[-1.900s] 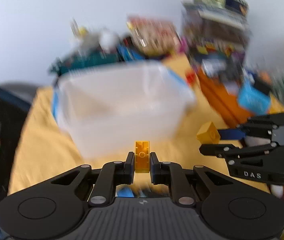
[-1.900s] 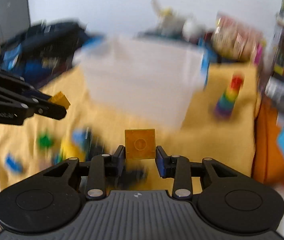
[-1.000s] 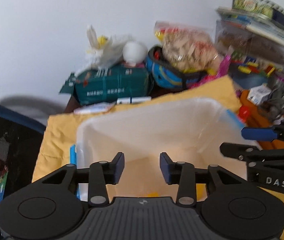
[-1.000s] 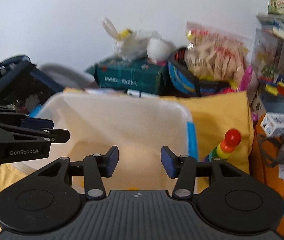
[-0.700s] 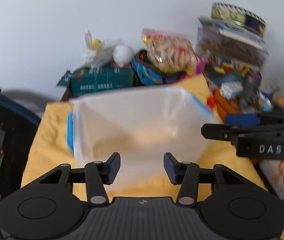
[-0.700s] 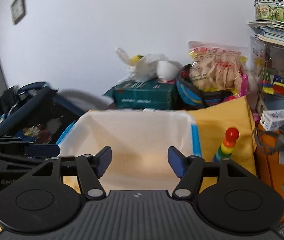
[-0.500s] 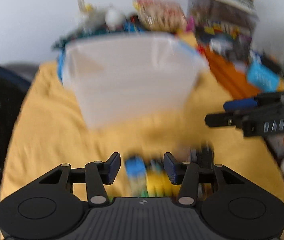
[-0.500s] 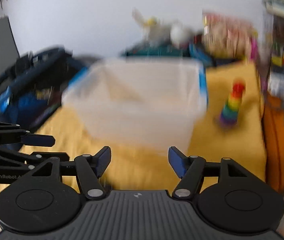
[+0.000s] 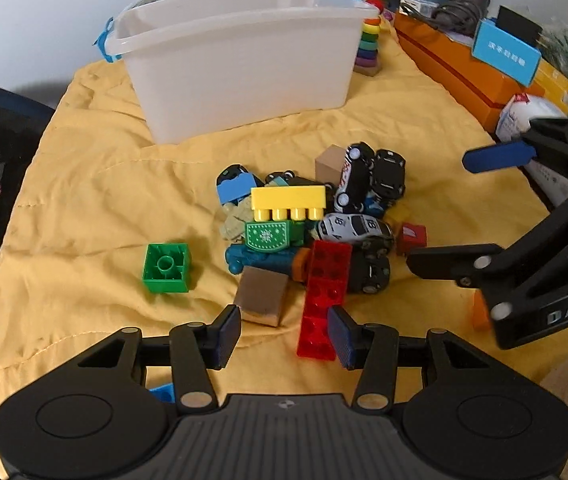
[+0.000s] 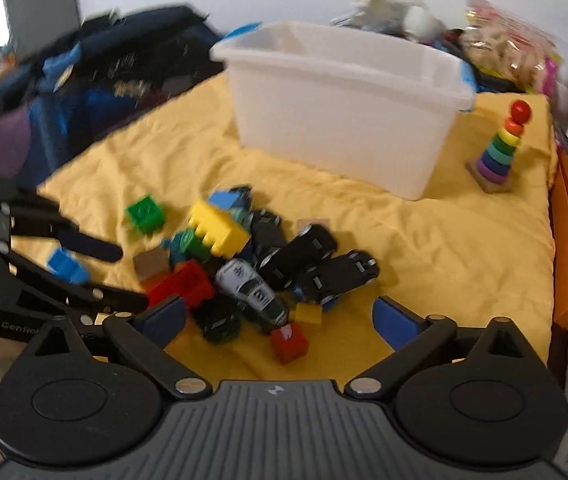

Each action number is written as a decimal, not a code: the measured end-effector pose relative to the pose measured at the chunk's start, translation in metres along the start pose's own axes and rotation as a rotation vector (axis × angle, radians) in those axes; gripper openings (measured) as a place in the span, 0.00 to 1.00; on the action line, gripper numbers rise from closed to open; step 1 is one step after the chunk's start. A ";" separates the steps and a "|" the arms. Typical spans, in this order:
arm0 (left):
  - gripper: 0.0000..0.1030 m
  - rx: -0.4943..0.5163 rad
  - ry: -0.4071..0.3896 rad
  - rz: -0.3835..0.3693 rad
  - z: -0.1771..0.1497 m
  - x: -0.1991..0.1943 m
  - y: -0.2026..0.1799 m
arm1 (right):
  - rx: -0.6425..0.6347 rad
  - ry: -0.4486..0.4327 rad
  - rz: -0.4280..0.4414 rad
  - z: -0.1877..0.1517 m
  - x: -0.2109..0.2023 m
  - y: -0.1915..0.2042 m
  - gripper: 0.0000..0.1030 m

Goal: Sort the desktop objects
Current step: 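Move both grippers from the bin back over the toy pile, then grasp the long red brick with the left gripper while the right grasps an orange brick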

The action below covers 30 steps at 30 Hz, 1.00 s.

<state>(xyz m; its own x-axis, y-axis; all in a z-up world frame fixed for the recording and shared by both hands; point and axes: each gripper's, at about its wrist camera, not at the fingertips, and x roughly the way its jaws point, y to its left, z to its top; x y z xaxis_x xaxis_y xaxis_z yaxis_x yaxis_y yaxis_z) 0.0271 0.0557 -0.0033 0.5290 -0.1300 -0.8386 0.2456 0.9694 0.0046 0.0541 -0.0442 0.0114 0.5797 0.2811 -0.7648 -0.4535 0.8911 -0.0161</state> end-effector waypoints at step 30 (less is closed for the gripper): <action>0.39 0.108 0.003 -0.125 0.000 0.012 -0.009 | -0.018 0.115 0.010 -0.028 0.011 0.007 0.47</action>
<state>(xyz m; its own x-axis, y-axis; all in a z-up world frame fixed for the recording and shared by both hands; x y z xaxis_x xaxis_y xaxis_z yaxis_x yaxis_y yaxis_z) 0.0312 0.0453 -0.0139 0.4868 -0.2471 -0.8379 0.3955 0.9175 -0.0408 0.0389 -0.0449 -0.0152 0.4939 0.2458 -0.8341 -0.4713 0.8818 -0.0192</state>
